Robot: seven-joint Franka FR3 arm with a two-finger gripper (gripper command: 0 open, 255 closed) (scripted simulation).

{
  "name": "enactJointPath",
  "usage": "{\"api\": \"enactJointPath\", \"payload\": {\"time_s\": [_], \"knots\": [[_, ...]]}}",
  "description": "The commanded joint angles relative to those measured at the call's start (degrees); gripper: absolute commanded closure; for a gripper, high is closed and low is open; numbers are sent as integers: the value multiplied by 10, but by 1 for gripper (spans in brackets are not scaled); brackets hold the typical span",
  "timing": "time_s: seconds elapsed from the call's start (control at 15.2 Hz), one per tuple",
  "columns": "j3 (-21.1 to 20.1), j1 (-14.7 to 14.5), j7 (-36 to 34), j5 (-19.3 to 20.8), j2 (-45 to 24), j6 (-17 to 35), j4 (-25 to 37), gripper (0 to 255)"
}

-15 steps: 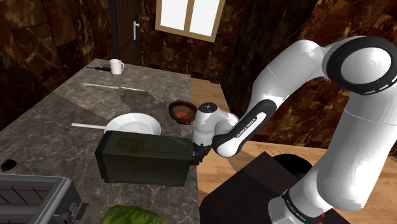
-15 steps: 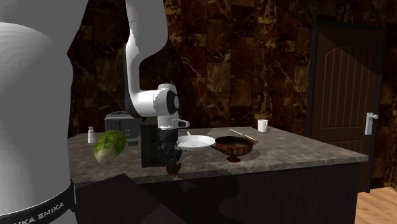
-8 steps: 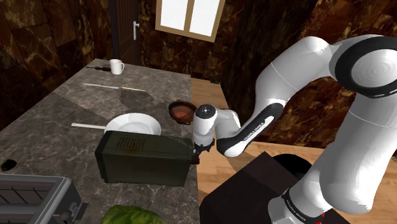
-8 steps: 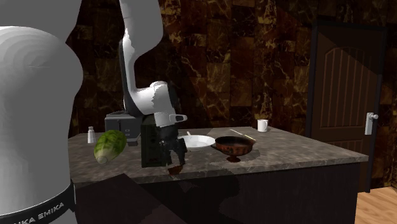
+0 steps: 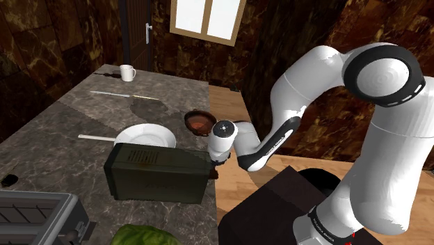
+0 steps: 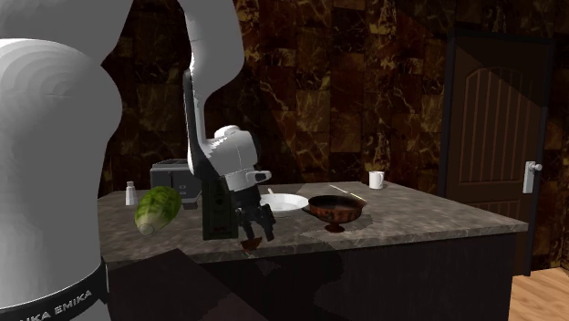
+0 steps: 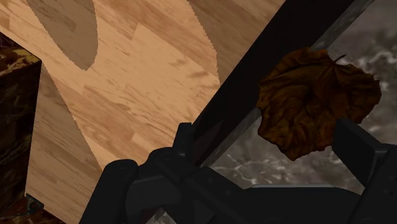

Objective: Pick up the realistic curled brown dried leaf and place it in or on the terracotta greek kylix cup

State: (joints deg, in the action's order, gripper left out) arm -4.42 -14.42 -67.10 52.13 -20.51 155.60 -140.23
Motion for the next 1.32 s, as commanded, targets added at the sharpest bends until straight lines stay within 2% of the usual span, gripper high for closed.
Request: {"api": "enactJointPath", "payload": {"time_s": [0.0,0.46,0.53,1.06,1.12,1.25], "knots": [[-5,-1,-5,9,-13,45,9,0],[-14,8,-9,15,-13,43,10,0],[-11,8,-11,20,-15,46,9,255],[-8,17,5,15,-24,46,23,255],[-14,8,-9,15,-13,43,10,255],[-24,15,11,-5,5,34,2,255]]}}
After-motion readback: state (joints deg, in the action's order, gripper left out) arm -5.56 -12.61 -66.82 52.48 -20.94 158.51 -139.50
